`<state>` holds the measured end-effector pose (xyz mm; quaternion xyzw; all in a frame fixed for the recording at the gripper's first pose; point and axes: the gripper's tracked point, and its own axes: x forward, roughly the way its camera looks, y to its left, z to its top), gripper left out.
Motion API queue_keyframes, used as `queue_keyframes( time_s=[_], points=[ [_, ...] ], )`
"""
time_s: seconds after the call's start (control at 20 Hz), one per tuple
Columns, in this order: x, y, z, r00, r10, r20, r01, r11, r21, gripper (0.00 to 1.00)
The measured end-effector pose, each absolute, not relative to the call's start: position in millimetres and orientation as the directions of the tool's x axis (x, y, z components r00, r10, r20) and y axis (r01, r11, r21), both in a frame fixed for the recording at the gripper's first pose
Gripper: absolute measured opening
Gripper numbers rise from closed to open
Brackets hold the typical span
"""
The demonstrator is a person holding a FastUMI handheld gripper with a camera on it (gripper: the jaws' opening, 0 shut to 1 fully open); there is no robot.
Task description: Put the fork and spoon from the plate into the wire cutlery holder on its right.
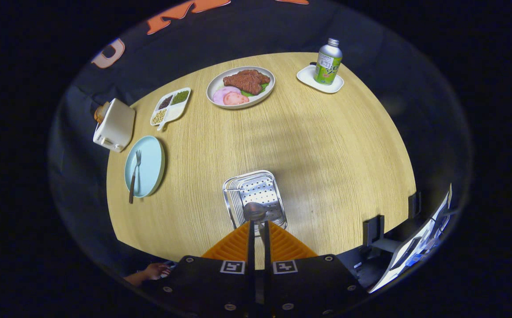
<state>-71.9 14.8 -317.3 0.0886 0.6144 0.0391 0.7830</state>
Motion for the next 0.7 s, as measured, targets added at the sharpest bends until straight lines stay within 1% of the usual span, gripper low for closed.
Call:
queue_keyframes(
  time_s=[0.1,0.2,0.3,0.35,0.4,0.5,0.55,0.7],
  points=[
    [-58,15,-309,0.302,0.167,-0.939,0.064,0.979,0.194,0.08],
    [-42,20,-294,0.384,0.18,-0.906,0.067,0.973,0.222,0.08],
    [-23,27,-275,0.486,0.193,-0.852,0.059,0.966,0.253,0.13],
    [-11,31,-261,0.547,0.195,-0.814,0.05,0.963,0.265,0.21],
    [-1,36,-250,0.599,0.197,-0.776,0.037,0.962,0.272,0.26],
    [13,46,-228,0.677,0.202,-0.708,0.009,0.959,0.282,0.43],
    [20,51,-218,0.713,0.199,-0.672,-0.003,0.96,0.281,0.53],
    [37,64,-186,0.824,0.166,-0.541,-0.028,0.967,0.253,0.66]
  ],
)
